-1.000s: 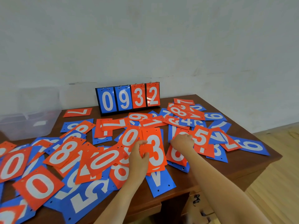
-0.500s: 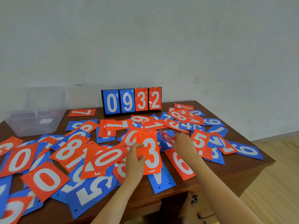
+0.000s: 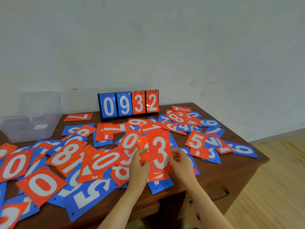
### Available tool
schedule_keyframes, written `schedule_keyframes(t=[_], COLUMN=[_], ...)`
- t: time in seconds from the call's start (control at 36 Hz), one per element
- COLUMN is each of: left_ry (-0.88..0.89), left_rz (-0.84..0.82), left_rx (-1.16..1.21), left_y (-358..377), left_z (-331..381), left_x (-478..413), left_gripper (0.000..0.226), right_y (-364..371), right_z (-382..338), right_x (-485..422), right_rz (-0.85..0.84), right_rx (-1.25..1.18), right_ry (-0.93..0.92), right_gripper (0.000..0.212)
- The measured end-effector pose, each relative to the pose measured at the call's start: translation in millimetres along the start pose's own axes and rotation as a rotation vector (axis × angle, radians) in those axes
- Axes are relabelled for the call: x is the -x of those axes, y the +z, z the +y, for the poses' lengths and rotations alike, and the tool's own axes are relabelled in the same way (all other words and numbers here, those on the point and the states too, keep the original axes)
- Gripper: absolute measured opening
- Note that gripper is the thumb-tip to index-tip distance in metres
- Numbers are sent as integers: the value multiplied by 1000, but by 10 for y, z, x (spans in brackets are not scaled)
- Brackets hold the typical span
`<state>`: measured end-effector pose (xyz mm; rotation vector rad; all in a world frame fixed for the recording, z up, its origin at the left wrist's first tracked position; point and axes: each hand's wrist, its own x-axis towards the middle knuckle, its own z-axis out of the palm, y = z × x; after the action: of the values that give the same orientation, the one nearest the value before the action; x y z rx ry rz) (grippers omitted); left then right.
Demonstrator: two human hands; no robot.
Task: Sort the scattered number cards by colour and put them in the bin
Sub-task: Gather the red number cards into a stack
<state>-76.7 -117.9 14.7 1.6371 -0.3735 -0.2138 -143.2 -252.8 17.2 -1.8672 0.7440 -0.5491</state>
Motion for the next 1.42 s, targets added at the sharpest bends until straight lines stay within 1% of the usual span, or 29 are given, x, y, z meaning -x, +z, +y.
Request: schedule_keyframes(t=[0.11, 0.19, 0.25, 0.31, 0.36, 0.44, 0.5, 0.58, 0.64, 0.72, 0.81, 0.89, 0.97, 1.06, 1.14, 1.28, 1.33, 1.42], left_ry=[27, 42, 30, 12, 8, 3, 5, -3, 5, 6, 2, -2, -6, -33, -60, -87, -81, -72], left_rz=[18, 36, 52, 58, 57, 63, 71, 71, 58, 52, 64, 81, 109, 112, 97, 69, 48, 27], left_rx=[-16, -32, -32, -21, -15, -40, -56, -67, -72, -70, -74, -64, -77, -56, -9, 39, 52, 91], left_y=[67, 86, 75, 52, 18, -19, -23, -25, -32, -48, -94, -157, -190, -188, -157, -80, -46, 16], left_z=[-53, -74, -85, -106, -128, -122, -118, -121, -121, -110, -97, -103, -103, -91, -78, -40, -26, 5], left_x=[1, -16, -33, -57, -76, -74, -71, -53, -32, -13, -16, -12, -5, -13, -29, -55, -54, -56], left_gripper=[26, 28, 30, 32, 34, 32, 29, 26, 23, 22, 21, 23, 24, 29, 34, 39, 39, 35], right_y=[24, -1, -54, -115, -153, -145, -125, -101, -70, -29, -68, -198, -349, -411, -405, -314, -254, -184], right_z=[15, 22, 38, 80, 126, 185, 201, 149, 94, 15, -87, -227, -333, -400, -442, -340, -285, -234], right_x=[31, -7, -63, -118, -145, -157, -185, -213, -211, -238, -312, -382, -415, -368, -278, -171, -134, -122], right_rz=[-56, -72, -59, -71, -121, -201, -200, -183, -213, -224, -147, -11, 132, 181, 137, 28, -18, -38], right_rx=[153, 277, 395, 586, 794, 913, 933, 938, 973, 995, 963, 913, 720, 455, 218, -136, -201, -182], right_ry=[-51, -91, -98, -81, -36, 73, 96, 107, 93, 52, 2, -144, -231, -250, -184, -29, 9, 21], right_gripper=[20, 26, 35, 45, 53, 64, 62, 43, 33, 29, 28, 24, 26, 29, 29, 20, 21, 23])
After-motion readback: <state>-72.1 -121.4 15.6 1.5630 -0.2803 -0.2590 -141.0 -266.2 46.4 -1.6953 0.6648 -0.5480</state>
